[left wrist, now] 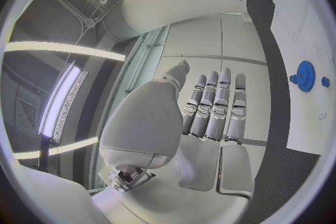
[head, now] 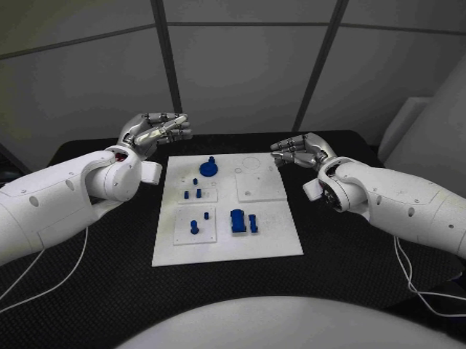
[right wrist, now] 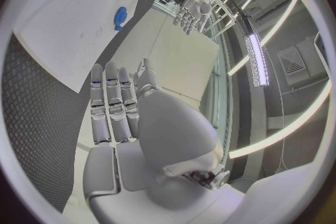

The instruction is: Assemble the parts on the task board

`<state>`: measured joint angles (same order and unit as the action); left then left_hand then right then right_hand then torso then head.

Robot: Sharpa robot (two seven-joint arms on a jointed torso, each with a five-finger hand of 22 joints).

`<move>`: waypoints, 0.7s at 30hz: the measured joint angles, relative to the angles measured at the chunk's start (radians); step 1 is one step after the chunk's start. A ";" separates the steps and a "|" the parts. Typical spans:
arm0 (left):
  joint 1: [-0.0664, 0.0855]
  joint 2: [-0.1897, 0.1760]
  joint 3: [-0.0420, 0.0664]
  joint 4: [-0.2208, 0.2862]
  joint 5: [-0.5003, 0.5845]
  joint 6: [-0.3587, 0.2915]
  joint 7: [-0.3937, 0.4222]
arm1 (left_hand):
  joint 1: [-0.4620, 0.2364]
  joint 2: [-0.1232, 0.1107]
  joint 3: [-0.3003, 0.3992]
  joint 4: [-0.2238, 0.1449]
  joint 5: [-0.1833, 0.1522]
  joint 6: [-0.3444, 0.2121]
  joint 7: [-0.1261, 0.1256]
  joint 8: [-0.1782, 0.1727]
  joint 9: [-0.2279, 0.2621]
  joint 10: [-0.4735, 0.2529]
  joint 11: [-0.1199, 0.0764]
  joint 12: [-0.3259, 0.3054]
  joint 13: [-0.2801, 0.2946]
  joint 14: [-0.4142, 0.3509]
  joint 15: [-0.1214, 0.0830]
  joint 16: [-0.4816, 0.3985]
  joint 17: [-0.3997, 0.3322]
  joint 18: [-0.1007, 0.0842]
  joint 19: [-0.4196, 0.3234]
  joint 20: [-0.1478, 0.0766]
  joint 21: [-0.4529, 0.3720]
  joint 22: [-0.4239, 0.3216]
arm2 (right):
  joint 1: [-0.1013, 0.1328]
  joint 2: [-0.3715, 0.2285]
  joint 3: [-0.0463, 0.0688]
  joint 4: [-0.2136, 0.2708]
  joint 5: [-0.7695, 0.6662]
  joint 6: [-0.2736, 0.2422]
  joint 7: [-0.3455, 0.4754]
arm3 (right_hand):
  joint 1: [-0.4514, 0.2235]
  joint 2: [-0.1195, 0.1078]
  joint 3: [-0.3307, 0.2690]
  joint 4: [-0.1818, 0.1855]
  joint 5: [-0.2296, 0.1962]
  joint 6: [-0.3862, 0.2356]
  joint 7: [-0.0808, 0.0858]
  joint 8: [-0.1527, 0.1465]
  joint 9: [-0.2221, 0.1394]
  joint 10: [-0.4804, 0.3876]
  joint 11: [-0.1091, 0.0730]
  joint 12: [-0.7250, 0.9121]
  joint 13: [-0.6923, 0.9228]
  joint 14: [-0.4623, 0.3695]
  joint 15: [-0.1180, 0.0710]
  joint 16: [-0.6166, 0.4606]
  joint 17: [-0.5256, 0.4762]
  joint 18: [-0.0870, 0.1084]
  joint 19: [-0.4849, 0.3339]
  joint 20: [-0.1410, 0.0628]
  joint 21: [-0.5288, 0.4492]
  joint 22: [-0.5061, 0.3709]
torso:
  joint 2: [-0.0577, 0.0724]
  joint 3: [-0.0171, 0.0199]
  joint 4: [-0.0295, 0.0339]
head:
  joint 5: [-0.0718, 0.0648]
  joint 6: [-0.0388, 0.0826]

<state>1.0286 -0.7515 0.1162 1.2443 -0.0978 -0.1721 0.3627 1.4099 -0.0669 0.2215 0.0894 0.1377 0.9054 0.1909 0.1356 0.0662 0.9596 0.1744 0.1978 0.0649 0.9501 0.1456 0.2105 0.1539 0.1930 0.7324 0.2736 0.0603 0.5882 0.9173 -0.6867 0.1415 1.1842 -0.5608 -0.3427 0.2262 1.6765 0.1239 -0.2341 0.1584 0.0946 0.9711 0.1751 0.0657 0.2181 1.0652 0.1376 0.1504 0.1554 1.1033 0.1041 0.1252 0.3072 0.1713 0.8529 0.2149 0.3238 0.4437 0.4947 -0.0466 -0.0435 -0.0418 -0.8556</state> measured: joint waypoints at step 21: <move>-0.023 0.069 -0.016 -0.051 0.072 -0.134 0.057 | -0.415 0.059 -0.174 -0.054 -0.037 -0.324 -0.071 -0.116 -0.049 -0.348 -0.043 -0.175 -0.047 -0.386 -0.008 -0.191 -0.137 -0.055 -0.351 -0.063 -0.039 -0.311 | 0.013 0.070 -0.018 -0.054 0.155 0.015 0.112 | -0.562 -0.061 0.087 -0.131 -0.067 -0.293 -0.049 -0.047 -0.187 -0.316 -0.012 -0.131 -0.138 -0.368 -0.001 -0.105 -0.265 -0.025 -0.211 -0.026 -0.222 -0.240 | -0.019 0.0103 -0.0005 | 0.052 0.091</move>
<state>1.0051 -0.6823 0.0999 1.1937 -0.0257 -0.3058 0.4198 0.9950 -0.0075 0.0472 0.0355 0.1004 0.5810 0.1203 0.0198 0.0173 0.6118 0.1312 0.0232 0.0178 0.5641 0.1372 0.0194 0.0169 0.1384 0.3815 0.2108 0.0208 0.2776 0.9299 -0.6163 0.1231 1.1306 -0.4058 -0.3274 0.3380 1.1145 0.0633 -0.1470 0.0276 0.0274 0.6784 0.1263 0.0192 0.0314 0.7493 0.1253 0.0190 0.0178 0.7353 0.1032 0.0199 0.0425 0.1468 0.6420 0.1885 0.1016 0.2034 0.4762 -0.0363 -0.0440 0.0106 -0.7649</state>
